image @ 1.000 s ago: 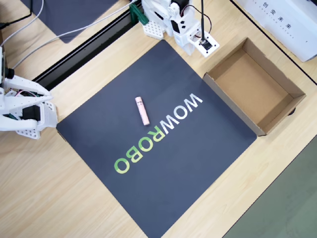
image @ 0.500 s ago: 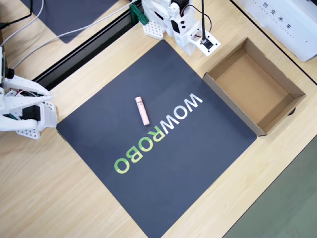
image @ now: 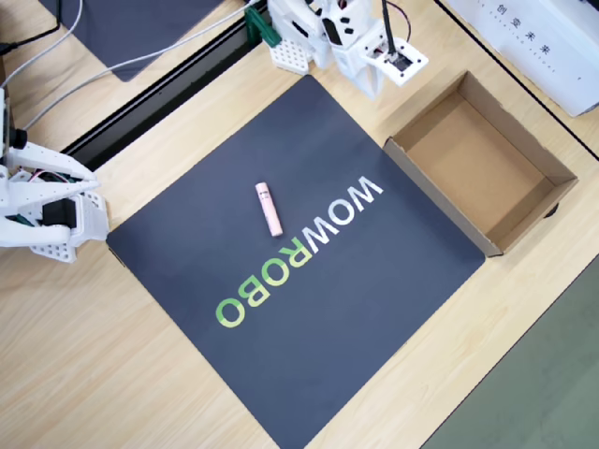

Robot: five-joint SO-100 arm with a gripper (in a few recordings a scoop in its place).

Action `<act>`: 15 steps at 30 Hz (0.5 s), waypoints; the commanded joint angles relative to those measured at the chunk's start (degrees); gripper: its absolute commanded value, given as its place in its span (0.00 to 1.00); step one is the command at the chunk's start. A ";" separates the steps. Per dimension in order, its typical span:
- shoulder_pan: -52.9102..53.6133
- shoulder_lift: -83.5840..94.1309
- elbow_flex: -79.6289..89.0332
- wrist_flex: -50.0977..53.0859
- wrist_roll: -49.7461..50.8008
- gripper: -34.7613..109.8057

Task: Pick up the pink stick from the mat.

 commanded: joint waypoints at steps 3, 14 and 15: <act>1.05 -2.20 -8.00 0.53 0.00 0.24; 4.31 -5.01 -23.64 5.01 0.00 0.24; 4.48 -5.01 -25.66 6.24 0.09 0.24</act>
